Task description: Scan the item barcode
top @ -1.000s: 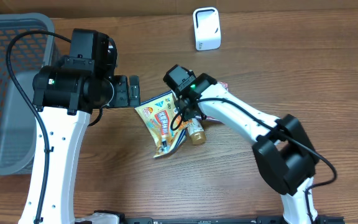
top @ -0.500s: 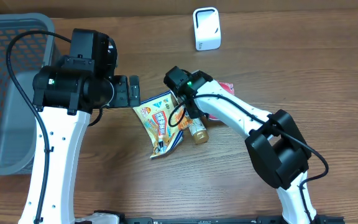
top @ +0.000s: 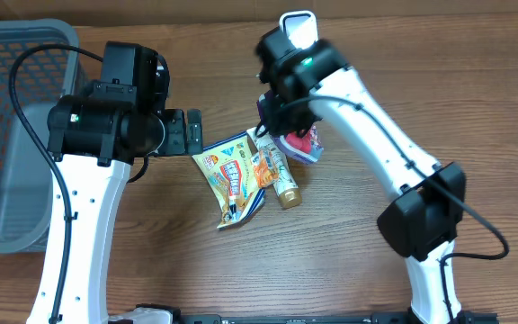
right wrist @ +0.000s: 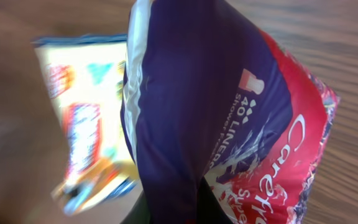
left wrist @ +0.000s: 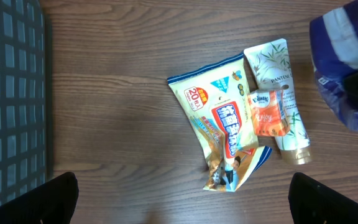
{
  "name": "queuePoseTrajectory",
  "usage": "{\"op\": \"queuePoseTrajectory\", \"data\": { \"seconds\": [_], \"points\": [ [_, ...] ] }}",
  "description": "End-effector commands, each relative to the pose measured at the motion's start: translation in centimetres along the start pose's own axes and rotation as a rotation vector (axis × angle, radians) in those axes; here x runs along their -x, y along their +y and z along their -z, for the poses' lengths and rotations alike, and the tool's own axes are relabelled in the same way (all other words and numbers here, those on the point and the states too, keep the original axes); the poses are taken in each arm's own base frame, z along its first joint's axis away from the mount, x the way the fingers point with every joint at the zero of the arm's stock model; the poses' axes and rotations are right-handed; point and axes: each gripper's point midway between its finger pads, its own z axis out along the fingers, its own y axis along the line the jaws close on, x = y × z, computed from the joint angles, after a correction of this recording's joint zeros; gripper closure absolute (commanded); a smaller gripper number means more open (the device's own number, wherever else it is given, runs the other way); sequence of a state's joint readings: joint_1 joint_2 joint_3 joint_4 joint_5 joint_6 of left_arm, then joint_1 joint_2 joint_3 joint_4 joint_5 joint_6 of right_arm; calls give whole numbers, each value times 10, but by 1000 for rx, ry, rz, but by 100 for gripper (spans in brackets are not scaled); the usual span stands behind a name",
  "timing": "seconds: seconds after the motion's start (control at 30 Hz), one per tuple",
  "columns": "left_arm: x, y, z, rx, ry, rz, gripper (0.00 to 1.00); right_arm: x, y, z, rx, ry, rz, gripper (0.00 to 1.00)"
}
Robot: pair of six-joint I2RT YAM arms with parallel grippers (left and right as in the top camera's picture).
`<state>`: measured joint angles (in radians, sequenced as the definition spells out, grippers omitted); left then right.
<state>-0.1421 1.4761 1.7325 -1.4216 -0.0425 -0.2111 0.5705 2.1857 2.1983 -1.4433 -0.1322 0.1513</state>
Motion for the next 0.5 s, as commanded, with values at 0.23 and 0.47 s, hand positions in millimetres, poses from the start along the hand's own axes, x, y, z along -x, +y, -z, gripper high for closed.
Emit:
{"op": "queuePoseTrajectory", "data": {
  "seconds": [0.23,0.47],
  "points": [
    [5,2,2,10,-14,19,0,1,-22,21,731,8,-73,96],
    [5,2,2,9,-14,18,0,-21,-61,-19,918,20,-259,96]
  ]
}}
